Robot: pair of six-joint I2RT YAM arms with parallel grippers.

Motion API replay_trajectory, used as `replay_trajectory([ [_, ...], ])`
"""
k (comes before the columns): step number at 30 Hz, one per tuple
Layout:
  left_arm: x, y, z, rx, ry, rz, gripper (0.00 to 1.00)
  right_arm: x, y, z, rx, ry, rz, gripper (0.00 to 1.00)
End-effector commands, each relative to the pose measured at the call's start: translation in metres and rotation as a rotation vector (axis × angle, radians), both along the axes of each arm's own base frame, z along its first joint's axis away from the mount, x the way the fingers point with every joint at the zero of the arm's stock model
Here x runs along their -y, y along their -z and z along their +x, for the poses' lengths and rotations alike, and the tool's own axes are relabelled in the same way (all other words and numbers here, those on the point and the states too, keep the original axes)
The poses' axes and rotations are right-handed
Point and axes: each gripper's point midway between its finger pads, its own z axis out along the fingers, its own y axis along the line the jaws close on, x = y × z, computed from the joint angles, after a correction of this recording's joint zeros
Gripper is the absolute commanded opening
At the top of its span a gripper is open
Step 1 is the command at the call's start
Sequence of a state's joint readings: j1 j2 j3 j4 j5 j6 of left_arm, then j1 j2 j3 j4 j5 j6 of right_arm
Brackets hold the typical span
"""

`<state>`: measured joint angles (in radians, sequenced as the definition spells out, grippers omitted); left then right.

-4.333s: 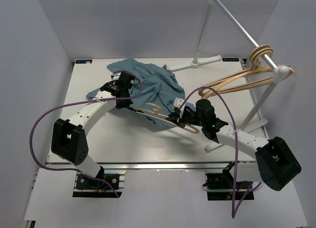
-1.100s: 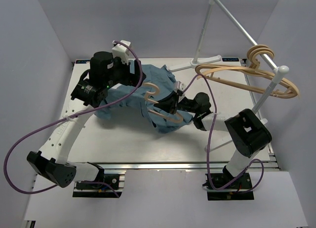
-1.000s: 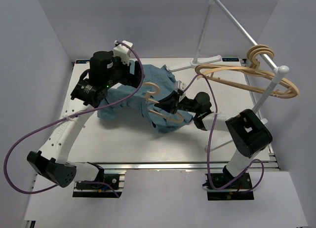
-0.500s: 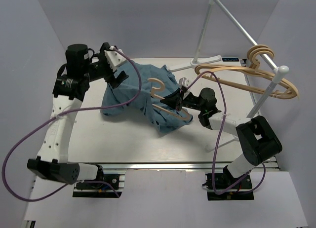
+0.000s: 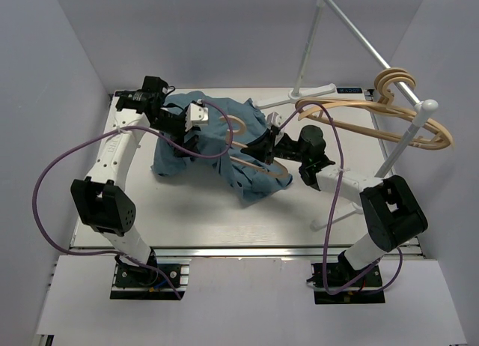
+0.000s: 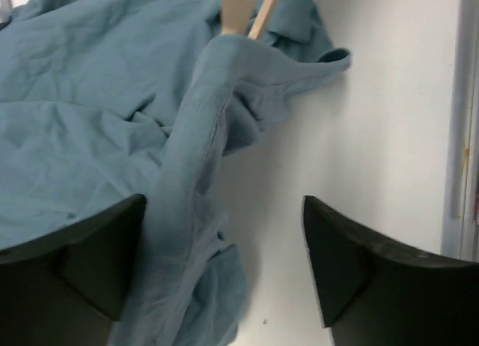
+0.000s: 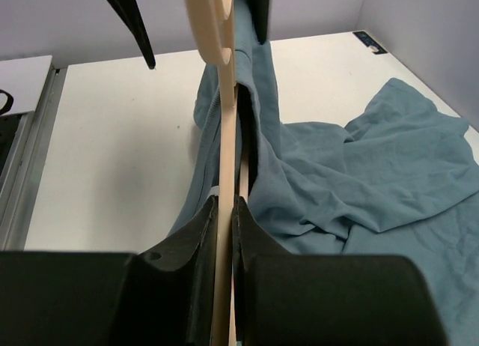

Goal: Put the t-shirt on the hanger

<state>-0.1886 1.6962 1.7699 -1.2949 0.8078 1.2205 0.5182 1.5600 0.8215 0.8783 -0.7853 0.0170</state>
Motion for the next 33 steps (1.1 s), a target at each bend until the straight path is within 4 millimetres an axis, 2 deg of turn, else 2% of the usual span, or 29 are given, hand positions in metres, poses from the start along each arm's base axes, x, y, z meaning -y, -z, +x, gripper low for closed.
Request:
replay_trajectory([
  [1, 0.006, -0.02, -0.034, -0.007, 0.07, -0.066, 0.89, -0.004, -0.043, -0.001, 0.11, -0.011, 0.049, 0.0],
  [2, 0.009, -0.021, -0.032, -0.015, 0.068, -0.077, 0.84, -0.006, -0.044, -0.001, 0.133, -0.013, 0.042, 0.0],
  [3, 0.009, -0.02, -0.031, -0.025, 0.063, -0.079, 0.69, -0.009, -0.042, -0.002, 0.141, -0.016, 0.034, 0.0],
  [4, 0.01, -0.017, -0.029, -0.041, 0.064, -0.081, 0.62, -0.011, -0.037, -0.002, 0.128, -0.019, 0.015, 0.0],
  [6, 0.012, -0.014, -0.029, -0.051, 0.065, -0.093, 0.5, -0.015, -0.036, 0.003, 0.136, -0.007, -0.004, 0.0],
  [9, 0.015, -0.011, -0.031, -0.067, 0.074, -0.106, 0.4, -0.02, -0.031, 0.006, 0.114, -0.016, -0.019, 0.0],
  [12, 0.013, -0.005, -0.031, -0.08, 0.071, -0.097, 0.36, -0.022, -0.038, 0.007, 0.127, -0.023, 0.008, 0.0],
  [17, 0.012, 0.006, -0.032, -0.099, 0.07, -0.078, 0.54, -0.026, -0.046, 0.009, 0.131, -0.035, 0.031, 0.0],
  [20, 0.012, 0.013, -0.032, -0.109, 0.07, -0.075, 0.55, -0.029, -0.052, 0.003, 0.137, -0.081, 0.047, 0.0],
  [22, 0.012, 0.015, -0.032, -0.112, 0.068, -0.072, 0.47, -0.029, -0.054, 0.001, 0.145, -0.095, 0.054, 0.0],
  [23, 0.012, 0.017, -0.03, -0.111, 0.066, -0.076, 0.34, -0.03, -0.055, -0.001, 0.146, -0.103, 0.056, 0.0],
  [26, 0.015, 0.018, -0.029, -0.104, 0.071, -0.09, 0.06, -0.03, -0.053, -0.002, 0.141, -0.113, 0.05, 0.0],
  [27, 0.015, 0.018, -0.028, -0.11, 0.062, -0.092, 0.0, -0.031, -0.052, -0.003, 0.142, -0.118, 0.046, 0.0],
  [30, 0.018, 0.017, -0.021, -0.102, 0.043, -0.109, 0.0, -0.03, -0.049, 0.005, 0.118, -0.07, 0.033, 0.0],
  [31, 0.018, 0.016, -0.019, -0.098, 0.039, -0.112, 0.0, -0.029, -0.05, 0.008, 0.112, -0.044, 0.03, 0.09],
  [32, 0.018, 0.015, -0.016, -0.079, 0.038, -0.109, 0.0, -0.027, -0.045, 0.013, 0.079, -0.016, 0.011, 0.25],
  [33, 0.015, 0.017, -0.013, -0.069, 0.027, -0.09, 0.0, -0.023, -0.052, 0.024, 0.074, 0.063, 0.016, 0.29],
])
